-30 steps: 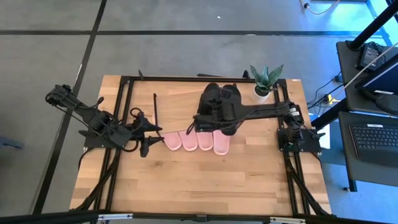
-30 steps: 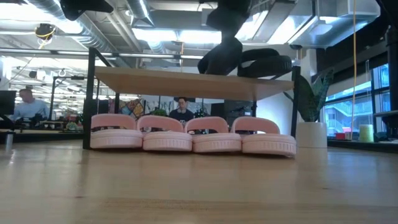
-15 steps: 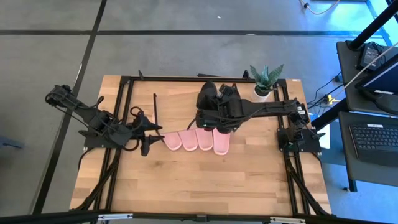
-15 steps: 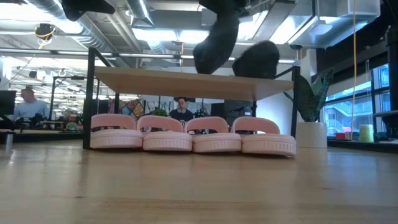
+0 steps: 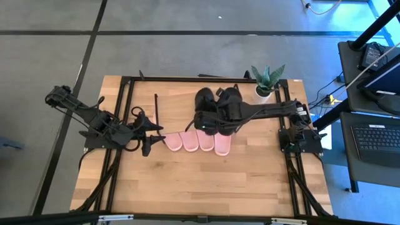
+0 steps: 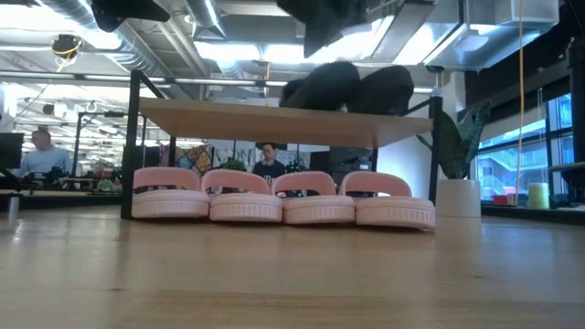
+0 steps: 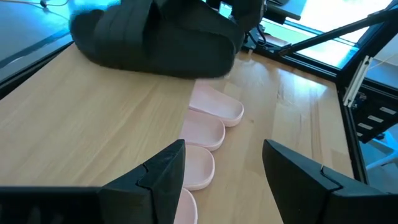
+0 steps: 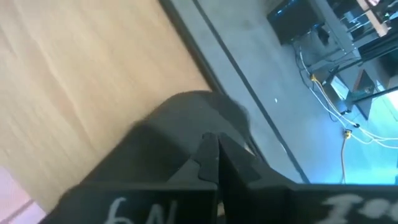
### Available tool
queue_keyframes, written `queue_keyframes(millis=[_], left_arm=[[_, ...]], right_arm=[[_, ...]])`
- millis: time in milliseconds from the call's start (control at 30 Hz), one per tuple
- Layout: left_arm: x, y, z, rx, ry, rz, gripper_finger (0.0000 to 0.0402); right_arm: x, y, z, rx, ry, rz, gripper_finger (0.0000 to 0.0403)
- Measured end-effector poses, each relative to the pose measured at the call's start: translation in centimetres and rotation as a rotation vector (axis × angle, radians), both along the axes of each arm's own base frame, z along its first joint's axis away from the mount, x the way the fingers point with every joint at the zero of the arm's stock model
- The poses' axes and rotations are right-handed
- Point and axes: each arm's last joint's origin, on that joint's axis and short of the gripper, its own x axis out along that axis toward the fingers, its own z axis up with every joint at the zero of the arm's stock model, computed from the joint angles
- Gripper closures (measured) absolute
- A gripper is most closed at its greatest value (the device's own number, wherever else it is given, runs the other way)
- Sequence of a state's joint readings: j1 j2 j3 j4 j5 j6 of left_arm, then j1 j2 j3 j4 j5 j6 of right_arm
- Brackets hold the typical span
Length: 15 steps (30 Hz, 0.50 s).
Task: Pick and place slides into the shelf
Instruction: Adjust the black slides on the shelf
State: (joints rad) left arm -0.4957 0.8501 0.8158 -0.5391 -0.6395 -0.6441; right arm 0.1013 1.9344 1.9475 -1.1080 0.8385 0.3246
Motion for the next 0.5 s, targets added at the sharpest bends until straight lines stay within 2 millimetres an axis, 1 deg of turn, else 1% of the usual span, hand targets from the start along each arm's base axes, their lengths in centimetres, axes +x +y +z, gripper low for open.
queue_keyframes(millis=[167,300,400,500], left_arm=[[0.0,0.0,0.0,-0.003,0.000,0.000,0.0196],[0.0,0.0,0.0,-0.004,0.000,0.000,0.0196],[0.0,0.0,0.0,-0.004,0.000,0.000,0.0196],[0.0,0.0,0.0,-0.008,-0.001,0.002,0.0196]], right_arm=[[0.1,0.0,-1.6,-0.005,0.033,0.006,0.0403],[0.2,0.0,-2.0,-0.008,0.043,0.008,0.0401],[0.1,0.0,-1.8,-0.011,0.050,0.014,0.0391],[0.0,0.0,-0.8,-0.016,0.046,0.023,0.0381]])
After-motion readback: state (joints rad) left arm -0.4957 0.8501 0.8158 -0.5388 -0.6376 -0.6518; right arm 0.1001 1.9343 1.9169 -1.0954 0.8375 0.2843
